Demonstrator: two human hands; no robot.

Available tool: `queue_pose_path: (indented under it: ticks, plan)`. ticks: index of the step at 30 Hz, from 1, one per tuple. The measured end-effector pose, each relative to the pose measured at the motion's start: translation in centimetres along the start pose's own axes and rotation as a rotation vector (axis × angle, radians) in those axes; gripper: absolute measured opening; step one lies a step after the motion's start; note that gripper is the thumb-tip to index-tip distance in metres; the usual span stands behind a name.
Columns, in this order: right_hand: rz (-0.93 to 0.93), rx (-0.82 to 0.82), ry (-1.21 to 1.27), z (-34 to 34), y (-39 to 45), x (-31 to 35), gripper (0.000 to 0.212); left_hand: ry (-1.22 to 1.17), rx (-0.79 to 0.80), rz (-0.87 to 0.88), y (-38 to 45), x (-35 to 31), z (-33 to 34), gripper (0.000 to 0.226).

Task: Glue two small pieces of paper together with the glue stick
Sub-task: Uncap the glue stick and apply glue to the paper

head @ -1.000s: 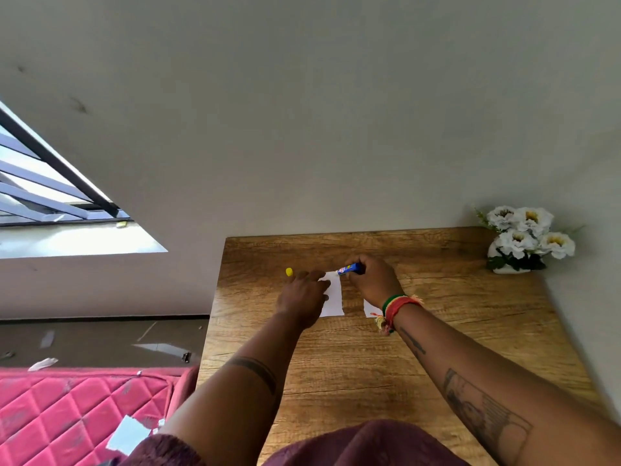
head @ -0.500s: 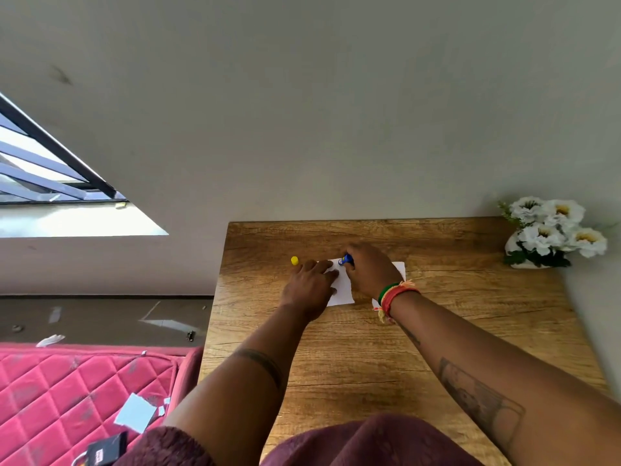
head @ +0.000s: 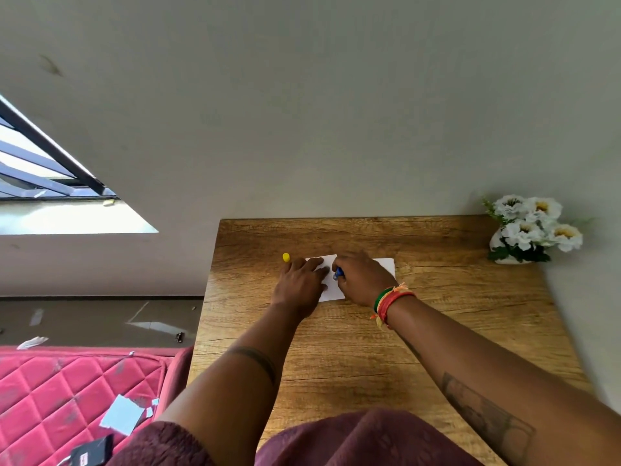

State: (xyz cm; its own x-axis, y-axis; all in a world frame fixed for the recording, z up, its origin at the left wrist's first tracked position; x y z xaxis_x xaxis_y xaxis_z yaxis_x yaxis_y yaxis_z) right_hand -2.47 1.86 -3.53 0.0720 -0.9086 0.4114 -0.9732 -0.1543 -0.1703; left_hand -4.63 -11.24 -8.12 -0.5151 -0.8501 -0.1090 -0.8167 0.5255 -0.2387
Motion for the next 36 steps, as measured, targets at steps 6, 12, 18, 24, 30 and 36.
queue_pose_path:
  ticks: [6, 12, 18, 24, 30, 36]
  plan:
    - [-0.001, 0.018, -0.003, 0.3, -1.2, -0.1, 0.020, 0.000, -0.004, -0.025, 0.0, 0.0, 0.0, 0.048]
    - [0.001, 0.031, 0.004, 0.8, -2.1, 0.0, 0.021, 0.009, -0.012, -0.039, 0.0, -0.4, -0.1, 0.048]
    - [0.141, -0.117, 0.216, -1.1, -2.8, -2.3, 0.025, 0.060, -0.027, -0.064, -0.3, -0.5, -0.2, 0.049]
    - [0.244, -0.221, 0.294, -1.9, -3.1, -4.7, 0.025, 0.112, -0.060, -0.090, -1.0, -1.7, -0.6, 0.041]
    - [0.242, -0.199, 0.277, -1.5, -2.3, -4.9, 0.023, 0.105, -0.134, -0.029, 0.0, -3.0, -1.8, 0.026]
    - [0.201, -0.185, 0.179, -1.9, -0.1, -4.4, 0.013, 0.098, -0.096, 0.057, 1.5, -3.0, -1.3, 0.043]
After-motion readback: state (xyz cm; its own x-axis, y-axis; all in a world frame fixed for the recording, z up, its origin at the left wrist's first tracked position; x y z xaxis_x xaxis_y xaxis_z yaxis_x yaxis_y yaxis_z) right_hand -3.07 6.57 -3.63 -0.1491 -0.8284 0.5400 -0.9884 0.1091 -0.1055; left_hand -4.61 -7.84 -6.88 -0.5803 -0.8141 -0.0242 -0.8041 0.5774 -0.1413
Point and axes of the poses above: each hand's wrist, its own y-axis towards the middle knuckle, its own z-axis out of the palm, x = y × z, the point moved 6 cm from there along y, towards the middle knuckle, and after that the axes turned 4 degrees about -z, right-handed, at the moved point
